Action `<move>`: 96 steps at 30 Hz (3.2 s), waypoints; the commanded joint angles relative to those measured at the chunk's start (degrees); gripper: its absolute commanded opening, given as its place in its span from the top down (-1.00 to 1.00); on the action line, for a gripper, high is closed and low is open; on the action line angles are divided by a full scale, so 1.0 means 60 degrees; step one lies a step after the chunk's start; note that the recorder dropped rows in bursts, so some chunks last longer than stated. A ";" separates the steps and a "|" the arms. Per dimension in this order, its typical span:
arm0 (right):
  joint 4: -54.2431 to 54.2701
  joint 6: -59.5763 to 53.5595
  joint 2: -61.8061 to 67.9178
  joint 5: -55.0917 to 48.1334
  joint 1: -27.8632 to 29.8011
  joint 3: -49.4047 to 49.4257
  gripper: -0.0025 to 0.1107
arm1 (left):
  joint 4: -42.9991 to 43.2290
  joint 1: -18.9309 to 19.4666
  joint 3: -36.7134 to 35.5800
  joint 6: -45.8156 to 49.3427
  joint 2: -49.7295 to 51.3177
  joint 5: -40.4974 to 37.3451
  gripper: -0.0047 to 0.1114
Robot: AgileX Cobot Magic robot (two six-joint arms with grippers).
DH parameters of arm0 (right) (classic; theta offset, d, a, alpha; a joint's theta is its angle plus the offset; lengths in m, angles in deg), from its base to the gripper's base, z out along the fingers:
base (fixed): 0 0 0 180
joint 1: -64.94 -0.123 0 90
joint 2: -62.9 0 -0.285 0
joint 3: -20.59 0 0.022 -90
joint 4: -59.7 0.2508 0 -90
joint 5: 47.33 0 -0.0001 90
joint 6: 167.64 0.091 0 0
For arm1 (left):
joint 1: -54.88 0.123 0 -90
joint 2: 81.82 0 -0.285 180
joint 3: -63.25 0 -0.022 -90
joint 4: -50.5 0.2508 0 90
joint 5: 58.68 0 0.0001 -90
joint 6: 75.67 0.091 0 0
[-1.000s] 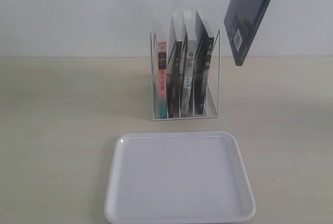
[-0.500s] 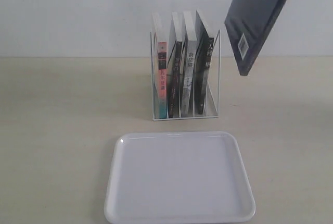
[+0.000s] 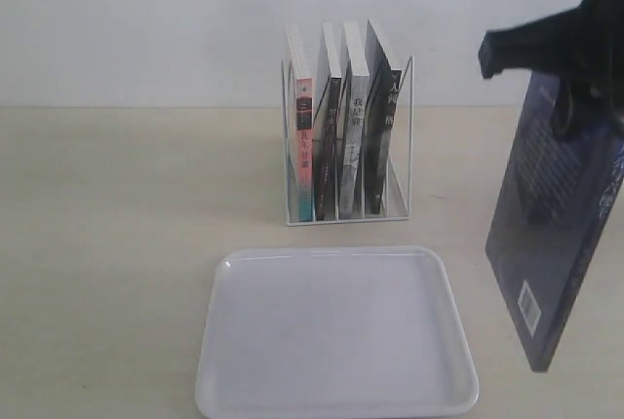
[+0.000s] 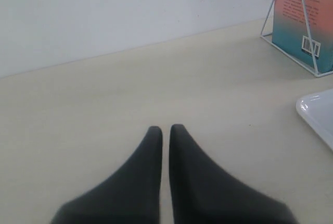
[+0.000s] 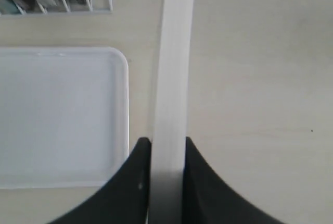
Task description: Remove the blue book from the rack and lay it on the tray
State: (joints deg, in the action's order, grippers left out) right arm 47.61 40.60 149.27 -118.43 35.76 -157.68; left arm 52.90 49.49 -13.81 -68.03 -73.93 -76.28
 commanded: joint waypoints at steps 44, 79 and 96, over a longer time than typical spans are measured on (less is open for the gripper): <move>-0.2686 0.3243 0.1699 0.1593 -0.2778 0.0390 0.96 | -0.0079 -0.0085 -0.0027 -0.0097 -0.0018 0.0132 0.84; -0.3061 0.3960 0.1699 0.2470 -0.3125 0.1470 0.96 | -0.0079 -0.0085 -0.0027 -0.0097 -0.0018 0.0132 0.84; -0.1946 0.3950 0.1699 0.4500 -0.3125 0.1470 0.01 | -0.0079 -0.0085 -0.0027 -0.0097 -0.0018 0.0132 0.84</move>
State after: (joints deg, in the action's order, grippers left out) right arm 35.94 64.04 159.65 -92.51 17.02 -148.98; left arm 52.90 49.49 -13.81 -68.03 -73.93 -76.28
